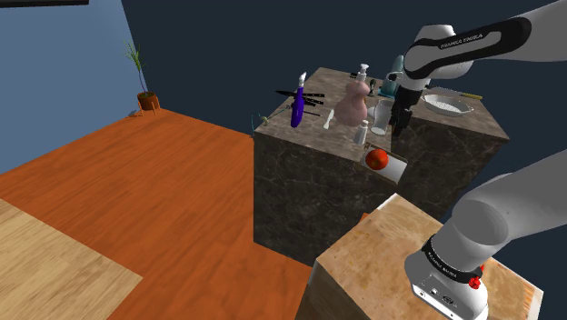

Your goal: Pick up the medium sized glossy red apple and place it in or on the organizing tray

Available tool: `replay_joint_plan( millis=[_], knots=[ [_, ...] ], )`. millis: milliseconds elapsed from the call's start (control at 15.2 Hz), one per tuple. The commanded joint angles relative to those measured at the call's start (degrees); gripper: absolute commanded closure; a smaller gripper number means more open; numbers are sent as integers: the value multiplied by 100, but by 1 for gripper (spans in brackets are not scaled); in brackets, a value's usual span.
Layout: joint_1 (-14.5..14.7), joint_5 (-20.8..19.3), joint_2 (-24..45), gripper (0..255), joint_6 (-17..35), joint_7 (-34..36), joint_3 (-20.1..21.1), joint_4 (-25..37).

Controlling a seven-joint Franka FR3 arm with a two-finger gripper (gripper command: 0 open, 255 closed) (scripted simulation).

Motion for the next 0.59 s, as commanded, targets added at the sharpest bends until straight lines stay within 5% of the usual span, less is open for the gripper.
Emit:
replay_joint_plan(
  millis=[0,528],
  knots=[
    [-10,-6,-118,0,-359,-7,26,236],
    [-7,-1,-153,0,-519,-5,43,361]
  ],
)
